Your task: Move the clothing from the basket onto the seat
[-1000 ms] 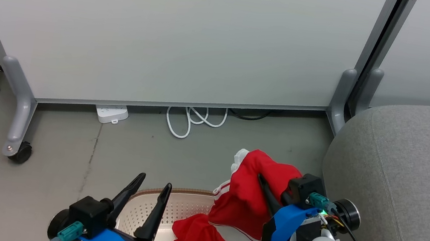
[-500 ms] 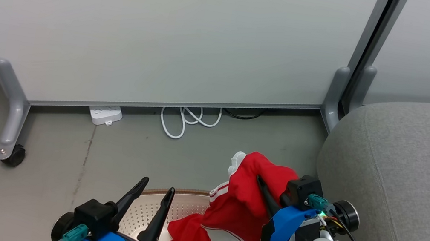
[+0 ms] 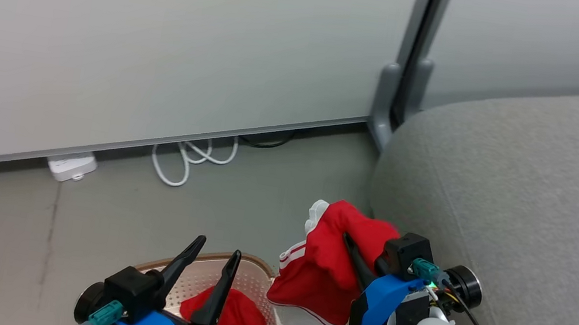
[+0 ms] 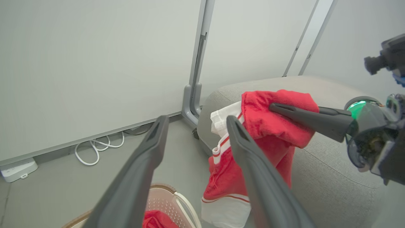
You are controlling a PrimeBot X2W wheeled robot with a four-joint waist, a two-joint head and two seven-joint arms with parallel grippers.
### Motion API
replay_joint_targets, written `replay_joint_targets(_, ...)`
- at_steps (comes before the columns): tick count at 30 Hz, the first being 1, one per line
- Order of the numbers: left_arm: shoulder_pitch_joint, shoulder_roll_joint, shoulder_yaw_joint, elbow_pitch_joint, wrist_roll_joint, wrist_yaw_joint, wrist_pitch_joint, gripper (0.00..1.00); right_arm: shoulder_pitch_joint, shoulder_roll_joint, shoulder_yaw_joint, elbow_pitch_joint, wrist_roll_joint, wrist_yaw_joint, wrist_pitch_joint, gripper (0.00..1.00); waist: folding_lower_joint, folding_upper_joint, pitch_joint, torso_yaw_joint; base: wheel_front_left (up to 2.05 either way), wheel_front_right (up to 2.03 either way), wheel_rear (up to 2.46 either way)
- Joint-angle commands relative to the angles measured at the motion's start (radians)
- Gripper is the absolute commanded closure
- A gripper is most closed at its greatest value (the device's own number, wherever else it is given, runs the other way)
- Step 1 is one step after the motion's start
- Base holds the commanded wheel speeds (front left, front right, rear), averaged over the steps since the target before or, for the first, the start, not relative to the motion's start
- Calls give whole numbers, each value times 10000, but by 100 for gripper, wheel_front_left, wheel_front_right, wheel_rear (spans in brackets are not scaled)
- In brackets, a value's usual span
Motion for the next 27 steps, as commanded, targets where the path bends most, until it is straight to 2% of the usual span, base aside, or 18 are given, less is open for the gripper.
replay_joint_targets(1, -42, 15, -7, -36, 44, -38, -34, 0, -112, -17, 32, -45, -34, -7, 11, 100, -1, 0, 98, -652, 0, 0, 0)
replay_joint_targets(9, -254, 83, -148, -103, 85, -40, -34, 0, -195, -13, -131, -74, -163, -7, -23, 100, -1, 0, 381, -1986, 0, 0, 0)
replay_joint_targets(16, -341, 134, -293, -69, 49, -40, -34, 0, -287, -14, -189, -28, -151, -7, -56, 100, -1, 0, 510, -2716, 0, 0, 0)
replay_joint_targets(22, -396, 206, -343, -74, 66, -41, -34, 0, -344, -14, -155, -37, -44, -7, -116, 100, -1, 0, 534, -3129, 0, 0, 0)
replay_joint_targets(27, -483, 281, -548, 10, 40, -41, -34, 0, -243, -13, -200, 37, -48, -7, -147, 100, -1, 0, 587, -3162, 0, 0, 0)
